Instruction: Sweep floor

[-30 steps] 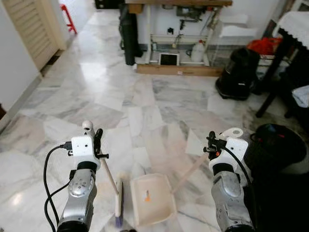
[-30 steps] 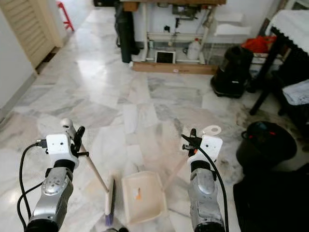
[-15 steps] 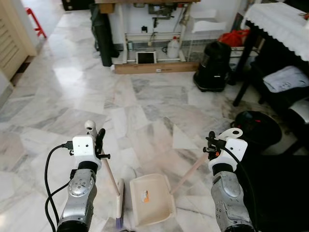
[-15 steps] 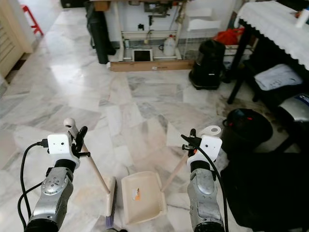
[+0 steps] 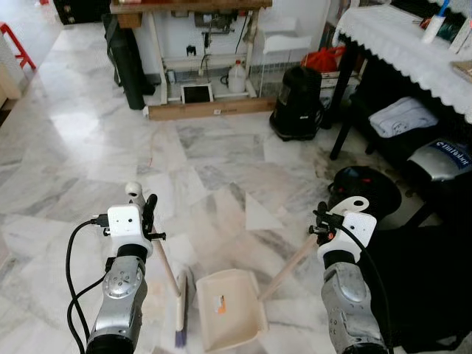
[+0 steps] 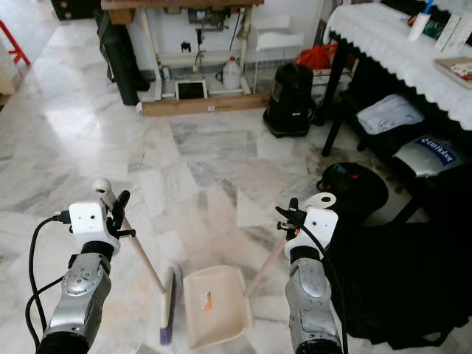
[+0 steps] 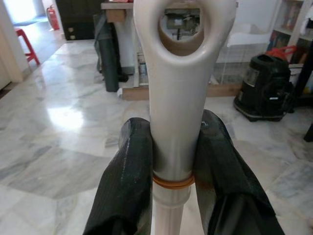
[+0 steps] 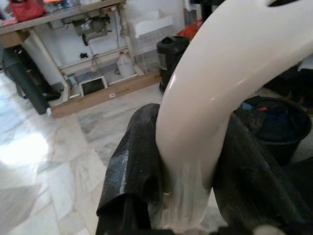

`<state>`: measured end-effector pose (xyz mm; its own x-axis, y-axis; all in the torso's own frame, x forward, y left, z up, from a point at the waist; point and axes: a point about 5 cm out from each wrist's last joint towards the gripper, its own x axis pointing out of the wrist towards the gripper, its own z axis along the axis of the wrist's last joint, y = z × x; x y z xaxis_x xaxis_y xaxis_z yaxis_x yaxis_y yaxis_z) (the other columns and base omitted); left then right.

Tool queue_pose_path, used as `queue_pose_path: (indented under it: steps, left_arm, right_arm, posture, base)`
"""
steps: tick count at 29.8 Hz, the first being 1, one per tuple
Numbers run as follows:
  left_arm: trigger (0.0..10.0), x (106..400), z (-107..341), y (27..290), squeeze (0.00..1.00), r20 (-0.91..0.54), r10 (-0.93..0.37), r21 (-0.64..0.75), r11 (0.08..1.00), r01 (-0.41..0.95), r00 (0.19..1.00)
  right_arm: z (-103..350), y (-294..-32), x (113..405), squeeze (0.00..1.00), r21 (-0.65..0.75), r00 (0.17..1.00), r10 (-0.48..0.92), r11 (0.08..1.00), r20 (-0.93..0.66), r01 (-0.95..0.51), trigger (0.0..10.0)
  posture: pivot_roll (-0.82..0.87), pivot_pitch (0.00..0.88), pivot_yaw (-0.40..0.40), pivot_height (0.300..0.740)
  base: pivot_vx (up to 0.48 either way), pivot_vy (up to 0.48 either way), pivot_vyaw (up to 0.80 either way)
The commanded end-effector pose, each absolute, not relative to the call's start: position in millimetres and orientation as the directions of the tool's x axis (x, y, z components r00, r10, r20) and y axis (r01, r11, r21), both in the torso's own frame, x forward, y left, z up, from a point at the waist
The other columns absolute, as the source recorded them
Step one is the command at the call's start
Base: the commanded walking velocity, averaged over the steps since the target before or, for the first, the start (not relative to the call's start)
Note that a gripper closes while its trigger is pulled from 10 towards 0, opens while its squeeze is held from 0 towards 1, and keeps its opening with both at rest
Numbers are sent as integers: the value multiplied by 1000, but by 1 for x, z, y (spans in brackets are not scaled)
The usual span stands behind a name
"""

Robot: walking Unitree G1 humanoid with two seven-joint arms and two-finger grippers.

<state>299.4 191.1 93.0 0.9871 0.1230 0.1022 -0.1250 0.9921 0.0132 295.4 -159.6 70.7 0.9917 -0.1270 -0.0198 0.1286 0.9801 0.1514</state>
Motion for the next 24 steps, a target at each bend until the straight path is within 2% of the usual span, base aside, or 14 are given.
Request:
queue_pose_path:
  steps: [1,8,14,21,24]
  left_arm:
    - [10000,302,100,191,0,131,121,27,992,-126,984]
    - [10000,302,100,191,0,131,120,33,992,-125,984]
    - [10000,303,101,190,0,144,113,36,992,-119,983]
    - [10000,303,102,190,0,148,113,39,992,-120,983]
    - [10000,304,102,192,0,148,118,46,991,-126,982]
  right_arm:
    - [78,-160,298,0,160,991,-133,979,16,128,10000]
    - [78,-160,298,0,160,991,-133,979,15,129,10000]
    - [79,-159,298,0,140,993,-113,984,25,108,10000]
    - [79,-158,297,0,133,993,-112,985,24,108,10000]
    - [77,-160,297,0,143,993,-120,983,16,116,10000]
  posture:
    - [-10,87,11,740]
    - [-10,88,11,740]
    - [-11,90,11,740]
    - [-11,91,11,740]
    - [-11,99,11,740]
  base:
    - [420,0,0]
    - [419,0,0]
    - [0,0,0]
    - [0,0,799]
    - [0,0,0]
